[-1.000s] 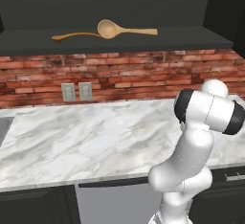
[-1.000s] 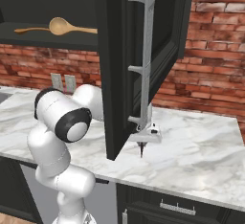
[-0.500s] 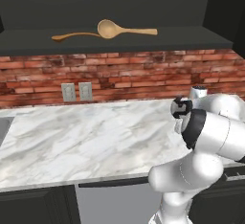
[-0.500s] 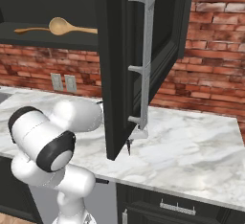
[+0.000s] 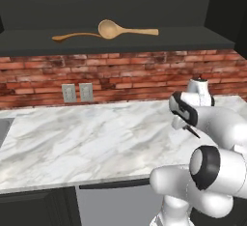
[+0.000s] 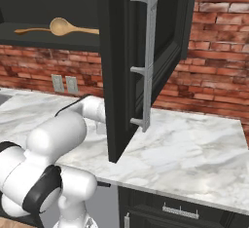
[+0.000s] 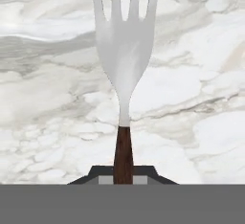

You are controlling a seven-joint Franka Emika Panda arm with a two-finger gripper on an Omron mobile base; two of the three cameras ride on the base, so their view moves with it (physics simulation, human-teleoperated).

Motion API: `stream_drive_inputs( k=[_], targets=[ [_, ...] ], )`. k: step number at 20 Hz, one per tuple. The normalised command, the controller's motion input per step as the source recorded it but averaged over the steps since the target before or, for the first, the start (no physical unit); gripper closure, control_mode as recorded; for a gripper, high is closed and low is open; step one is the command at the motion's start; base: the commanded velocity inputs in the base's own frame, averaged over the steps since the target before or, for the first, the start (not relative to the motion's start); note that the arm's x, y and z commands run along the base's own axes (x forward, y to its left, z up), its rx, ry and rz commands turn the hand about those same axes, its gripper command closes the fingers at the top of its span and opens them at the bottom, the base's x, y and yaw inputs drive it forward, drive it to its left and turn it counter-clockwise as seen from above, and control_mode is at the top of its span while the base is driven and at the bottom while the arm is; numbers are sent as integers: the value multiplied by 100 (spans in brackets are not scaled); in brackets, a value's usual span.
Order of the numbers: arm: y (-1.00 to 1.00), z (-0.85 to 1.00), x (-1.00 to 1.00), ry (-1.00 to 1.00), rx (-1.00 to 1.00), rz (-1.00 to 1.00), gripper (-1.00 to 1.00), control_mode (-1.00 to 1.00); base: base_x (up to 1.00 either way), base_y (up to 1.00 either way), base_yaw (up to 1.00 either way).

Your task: Organize the utensils by type. Pick up the wooden spoons from the counter and place them in the open cabinet. Then pick up the metallic utensils from the counter and place them in the open drawer.

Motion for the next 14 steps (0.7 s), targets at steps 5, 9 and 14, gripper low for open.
stream_drive_inputs(
  k=[5, 9, 14],
  targets=[
    [20, 77, -11, 0, 6, 4, 100, -100, 0, 0, 0],
    [13, 52, -13, 0, 7, 3, 100, -100, 0, 0, 0],
    [16, 13, -13, 0, 0, 1, 100, -100, 0, 0, 0]
  ],
)
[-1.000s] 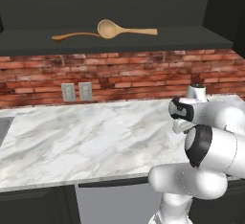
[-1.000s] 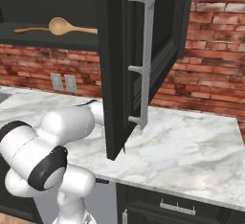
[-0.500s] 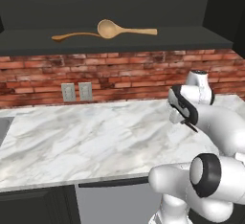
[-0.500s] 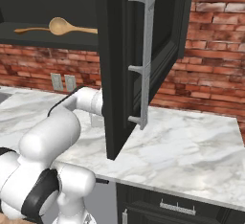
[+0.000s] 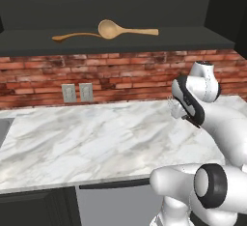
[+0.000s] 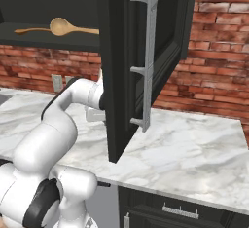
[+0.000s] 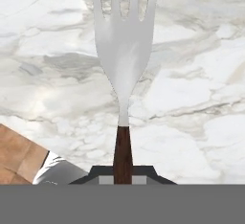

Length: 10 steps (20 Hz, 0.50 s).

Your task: Organize the utensils by type. Pick up the wooden spoons from the counter and place them in the open cabinet. Then pick up the metallic utensils from the counter and place them in the open drawer.

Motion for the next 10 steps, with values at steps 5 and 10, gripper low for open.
stream_drive_inputs(
  k=[5, 10],
  targets=[
    [0, 0, 0, 0, 0, 0, 100, -100, 0, 0, 0],
    [10, 0, -24, -7, 0, 2, 100, -100, 0, 0, 0]
  ],
)
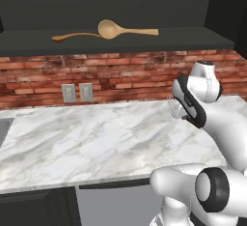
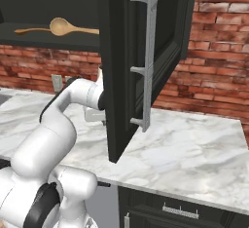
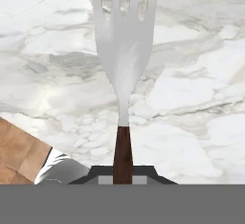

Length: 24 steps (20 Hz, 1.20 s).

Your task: Organize the utensils by type. Pick up the wooden spoons from the counter and place them in the open cabinet. Then pick up the metallic utensils from the counter and place them in the open drawer.

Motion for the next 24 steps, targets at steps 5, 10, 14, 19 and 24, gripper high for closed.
stream_drive_inputs(
  k=[5, 10, 14, 19, 24],
  targets=[
    [0, 0, 0, 0, 0, 0, 100, 100, -74, 37, 17],
    [0, 0, 0, 0, 0, 0, 100, 100, -50, 41, 84],
    [0, 0, 0, 0, 0, 0, 100, 100, -21, 39, 100],
    [0, 0, 0, 0, 0, 0, 100, 100, -17, 39, 100],
    [0, 0, 0, 0, 0, 0, 100, 100, 0, 61, 86]
  ],
)
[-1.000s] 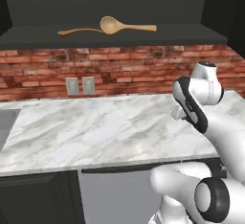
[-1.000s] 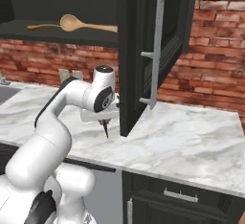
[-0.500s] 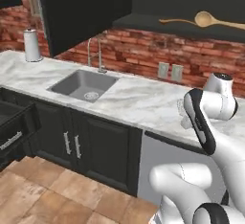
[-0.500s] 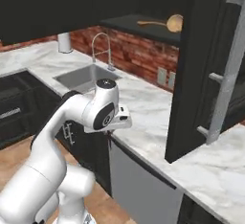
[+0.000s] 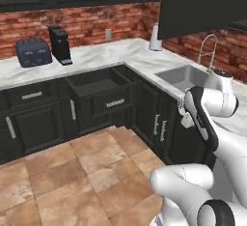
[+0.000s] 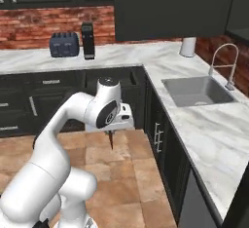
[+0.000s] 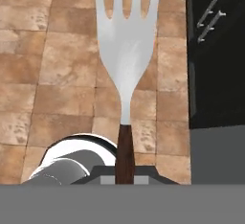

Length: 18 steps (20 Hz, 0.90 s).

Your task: Organize the utensils by type. Pick up the wooden spoons from the counter and place them in the open cabinet. Then pick up the metallic utensils from the counter and place them in the open drawer.

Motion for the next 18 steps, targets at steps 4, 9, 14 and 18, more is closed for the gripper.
stream_drive_inputs(
  k=[4, 9, 14, 18],
  targets=[
    [0, 0, 0, 0, 0, 0, 100, 100, 44, 74, 43],
    [0, 0, 0, 0, 0, 0, 100, 100, 72, 65, 25],
    [0, 0, 0, 0, 0, 0, 100, 100, 100, 27, -6],
    [0, 0, 0, 0, 0, 0, 100, 100, 100, 39, -13]
  ],
)
